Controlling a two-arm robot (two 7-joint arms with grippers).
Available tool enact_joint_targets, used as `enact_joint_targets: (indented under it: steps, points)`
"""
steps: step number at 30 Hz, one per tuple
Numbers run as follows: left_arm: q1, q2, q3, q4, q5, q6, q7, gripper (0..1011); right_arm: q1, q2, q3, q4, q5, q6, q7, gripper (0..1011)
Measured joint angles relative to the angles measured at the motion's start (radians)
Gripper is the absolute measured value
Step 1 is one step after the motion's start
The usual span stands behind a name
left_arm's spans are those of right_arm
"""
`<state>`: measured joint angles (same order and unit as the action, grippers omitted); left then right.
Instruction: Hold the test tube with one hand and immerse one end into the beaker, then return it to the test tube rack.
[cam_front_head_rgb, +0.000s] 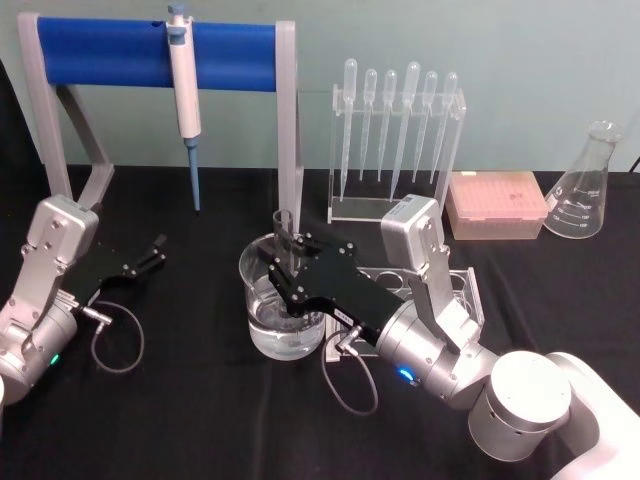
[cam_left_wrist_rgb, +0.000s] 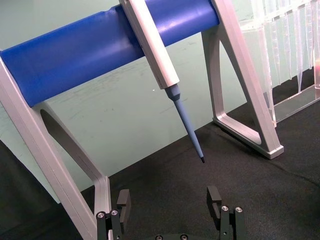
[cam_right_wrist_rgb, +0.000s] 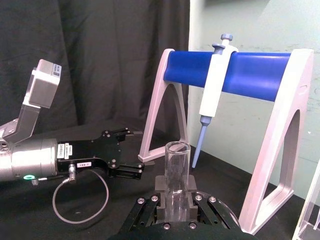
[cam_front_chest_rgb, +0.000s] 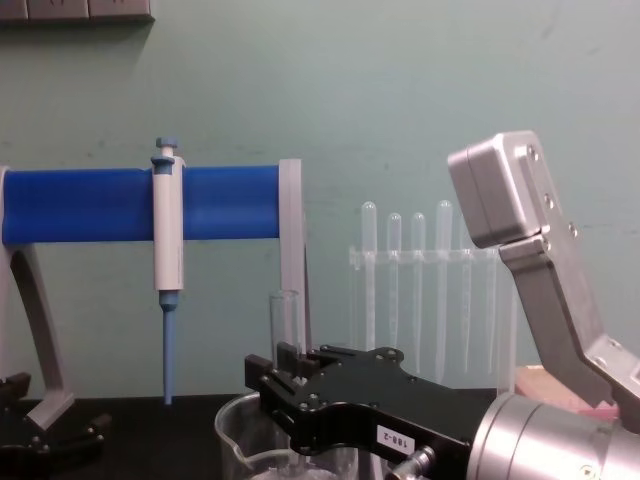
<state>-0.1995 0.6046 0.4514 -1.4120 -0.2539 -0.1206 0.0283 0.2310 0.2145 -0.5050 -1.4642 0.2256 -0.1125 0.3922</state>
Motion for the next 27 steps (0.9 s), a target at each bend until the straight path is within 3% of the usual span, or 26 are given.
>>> enact_joint_targets:
  steps: [27]
  points:
    - [0.000, 0.000, 0.000, 0.000, 0.000, 0.000, 0.000, 1000, 0.000, 0.000, 0.000, 0.000, 0.000, 0.000, 0.000, 229]
